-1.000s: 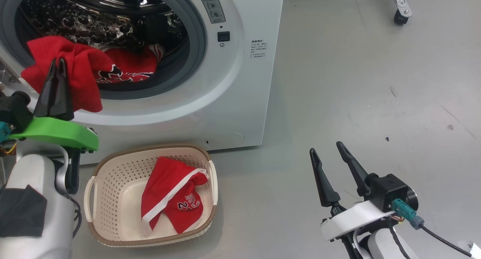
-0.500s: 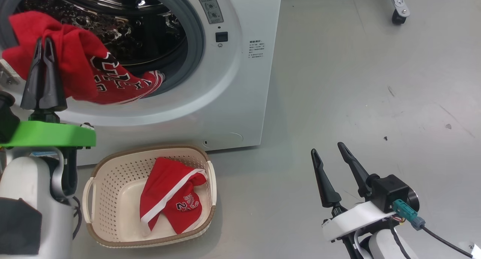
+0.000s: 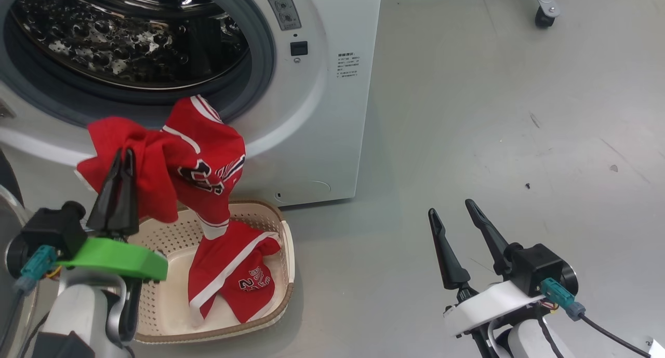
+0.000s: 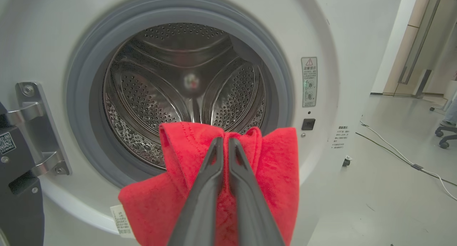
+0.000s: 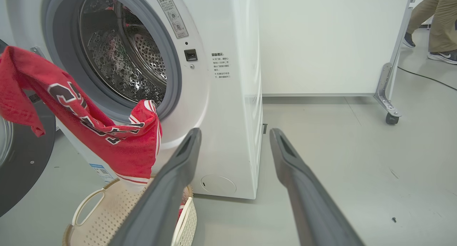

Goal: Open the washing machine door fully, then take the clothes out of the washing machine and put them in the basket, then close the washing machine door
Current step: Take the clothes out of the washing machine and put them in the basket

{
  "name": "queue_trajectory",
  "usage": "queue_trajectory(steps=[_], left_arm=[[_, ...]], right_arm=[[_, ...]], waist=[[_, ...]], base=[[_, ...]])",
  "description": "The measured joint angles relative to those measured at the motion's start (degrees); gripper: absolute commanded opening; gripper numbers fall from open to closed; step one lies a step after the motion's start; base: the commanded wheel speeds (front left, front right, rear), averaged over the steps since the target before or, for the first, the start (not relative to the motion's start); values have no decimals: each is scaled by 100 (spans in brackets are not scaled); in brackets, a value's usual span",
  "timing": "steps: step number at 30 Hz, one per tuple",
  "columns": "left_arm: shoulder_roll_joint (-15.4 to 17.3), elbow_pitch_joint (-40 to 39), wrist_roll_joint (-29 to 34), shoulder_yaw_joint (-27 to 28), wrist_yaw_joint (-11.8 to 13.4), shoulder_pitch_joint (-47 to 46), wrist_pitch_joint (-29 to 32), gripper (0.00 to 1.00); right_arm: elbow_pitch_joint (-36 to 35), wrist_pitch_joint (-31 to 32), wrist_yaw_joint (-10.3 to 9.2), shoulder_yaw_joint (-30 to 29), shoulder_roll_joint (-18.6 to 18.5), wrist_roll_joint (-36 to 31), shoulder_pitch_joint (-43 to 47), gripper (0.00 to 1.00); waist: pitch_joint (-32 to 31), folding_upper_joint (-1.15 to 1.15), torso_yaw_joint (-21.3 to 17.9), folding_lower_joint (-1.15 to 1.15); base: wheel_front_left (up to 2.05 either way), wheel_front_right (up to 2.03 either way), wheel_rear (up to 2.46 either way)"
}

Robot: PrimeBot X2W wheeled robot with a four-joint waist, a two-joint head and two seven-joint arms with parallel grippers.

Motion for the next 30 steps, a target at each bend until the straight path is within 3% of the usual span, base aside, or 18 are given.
queue_trajectory(steps=[21,30], left_arm=[[156,625,49,-151,0,185,414,0],[275,651,168,-355,0,-276,575,0]], right_arm=[[-226,0,-10,78,2,4,-88,100],[-342,0,-18,175,2,63,-279,100]], waist=[[650,0,-371,0],[1105,0,-535,0]], base=[[0,0,0],[0,0,0]])
